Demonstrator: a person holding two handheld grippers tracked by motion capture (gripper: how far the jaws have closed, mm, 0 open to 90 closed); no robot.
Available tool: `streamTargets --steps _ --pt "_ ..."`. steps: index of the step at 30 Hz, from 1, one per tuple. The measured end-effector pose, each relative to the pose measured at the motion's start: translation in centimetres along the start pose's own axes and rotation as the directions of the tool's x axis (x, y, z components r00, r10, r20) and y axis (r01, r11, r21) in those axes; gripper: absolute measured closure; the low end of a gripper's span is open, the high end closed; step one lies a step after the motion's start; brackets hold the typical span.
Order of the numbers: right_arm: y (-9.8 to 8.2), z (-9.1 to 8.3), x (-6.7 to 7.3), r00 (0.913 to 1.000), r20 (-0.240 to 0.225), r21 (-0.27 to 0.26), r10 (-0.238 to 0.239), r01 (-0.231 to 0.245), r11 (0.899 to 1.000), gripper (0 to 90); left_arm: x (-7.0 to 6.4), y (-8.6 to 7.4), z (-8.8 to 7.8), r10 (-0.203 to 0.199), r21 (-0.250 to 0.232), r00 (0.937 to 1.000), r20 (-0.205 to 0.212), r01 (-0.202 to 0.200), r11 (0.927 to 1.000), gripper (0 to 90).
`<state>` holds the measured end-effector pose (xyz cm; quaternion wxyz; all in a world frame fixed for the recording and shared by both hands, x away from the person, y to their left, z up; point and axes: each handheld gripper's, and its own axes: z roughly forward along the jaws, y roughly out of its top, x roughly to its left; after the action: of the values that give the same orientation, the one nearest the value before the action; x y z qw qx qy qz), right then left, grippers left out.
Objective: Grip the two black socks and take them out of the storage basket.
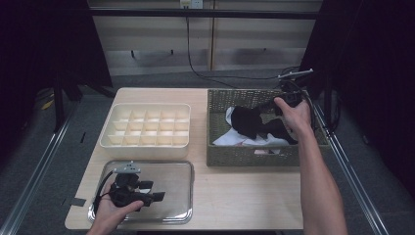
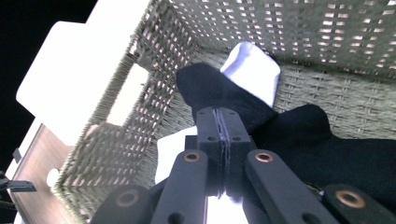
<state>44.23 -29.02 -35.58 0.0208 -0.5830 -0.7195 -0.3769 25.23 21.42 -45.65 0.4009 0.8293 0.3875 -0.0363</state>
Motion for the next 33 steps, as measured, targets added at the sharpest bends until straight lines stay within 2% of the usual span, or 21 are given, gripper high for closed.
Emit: streamTargets --steps 2,8,14,23,25,33 --pt "0.1 -0.3 0.1 1.0 0.003 -0.004 0.0 0.0 1.0 89.1 0.0 0.0 0.0 0.005 0.005 1.0 -0.002 -0.005 1.0 29.9" --pt "0.6 -2.0 0.5 0.9996 -0.027 -0.054 0.007 -0.008 0.998 89.2 0.0 0.0 0.0 0.003 0.007 1.0 -0.004 -0.003 1.0 29.9" --pt "1.1 -3.4 1.0 0.9998 -0.021 -0.093 -0.005 0.003 0.996 89.2 0.0 0.0 0.0 0.0 0.001 1.0 -0.003 0.0 1.0 30.1" --pt "1.4 -5.4 1.4 0.9998 -0.019 -0.122 -0.011 0.008 0.993 89.1 0.0 0.0 0.0 0.007 -0.004 0.9999 -0.01 -0.007 1.0 30.0" --pt "1.6 -6.3 1.9 0.9996 -0.018 -0.133 -0.022 0.019 0.991 89.2 0.1 0.0 0.0 0.007 0.003 0.9999 -0.008 -0.007 1.0 29.9" --pt "1.8 -7.6 2.9 0.9992 -0.033 -0.164 -0.021 0.015 0.986 89.2 0.2 0.1 0.0 0.0 0.0 1.0 -0.003 0.0 1.0 28.7"
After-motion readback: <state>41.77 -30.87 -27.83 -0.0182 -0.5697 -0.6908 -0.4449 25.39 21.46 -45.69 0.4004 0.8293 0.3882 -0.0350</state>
